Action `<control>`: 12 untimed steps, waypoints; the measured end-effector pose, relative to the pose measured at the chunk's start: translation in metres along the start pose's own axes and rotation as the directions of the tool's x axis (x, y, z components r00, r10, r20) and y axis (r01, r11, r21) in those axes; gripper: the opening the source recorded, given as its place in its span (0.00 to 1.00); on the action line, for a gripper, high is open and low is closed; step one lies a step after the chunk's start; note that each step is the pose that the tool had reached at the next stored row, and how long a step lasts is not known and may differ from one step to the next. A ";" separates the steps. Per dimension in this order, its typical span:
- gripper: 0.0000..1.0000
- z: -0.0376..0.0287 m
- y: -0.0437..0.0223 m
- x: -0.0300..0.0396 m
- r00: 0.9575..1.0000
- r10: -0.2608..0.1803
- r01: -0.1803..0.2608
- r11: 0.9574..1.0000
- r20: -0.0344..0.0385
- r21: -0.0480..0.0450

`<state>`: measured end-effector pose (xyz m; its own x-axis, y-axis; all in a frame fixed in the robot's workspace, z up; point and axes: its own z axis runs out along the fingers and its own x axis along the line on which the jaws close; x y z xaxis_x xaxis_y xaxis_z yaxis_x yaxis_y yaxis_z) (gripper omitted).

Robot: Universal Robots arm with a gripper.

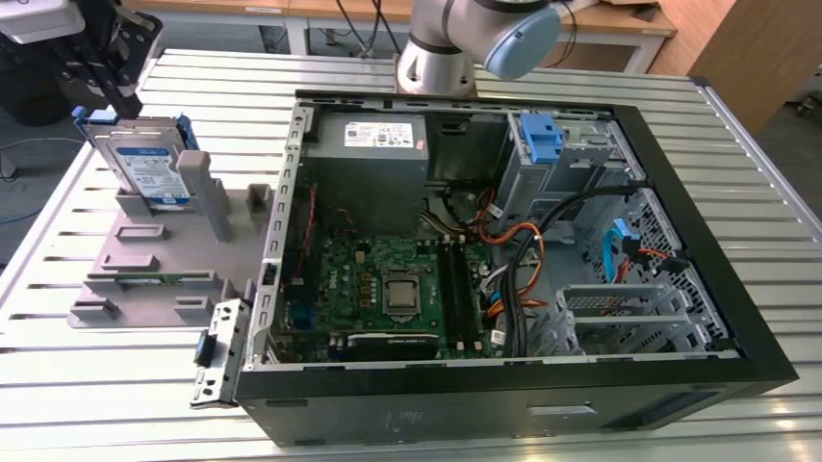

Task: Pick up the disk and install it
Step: 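Reach for the disk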

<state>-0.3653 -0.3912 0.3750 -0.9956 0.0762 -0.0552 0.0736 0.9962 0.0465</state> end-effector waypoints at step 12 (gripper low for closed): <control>0.11 0.0008 0.0001 0.0003 1.000 0.000 0.000 1.000 0.000 0.000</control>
<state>-0.3655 -0.3911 0.3742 -0.9955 0.0762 -0.0554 0.0736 0.9962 0.0468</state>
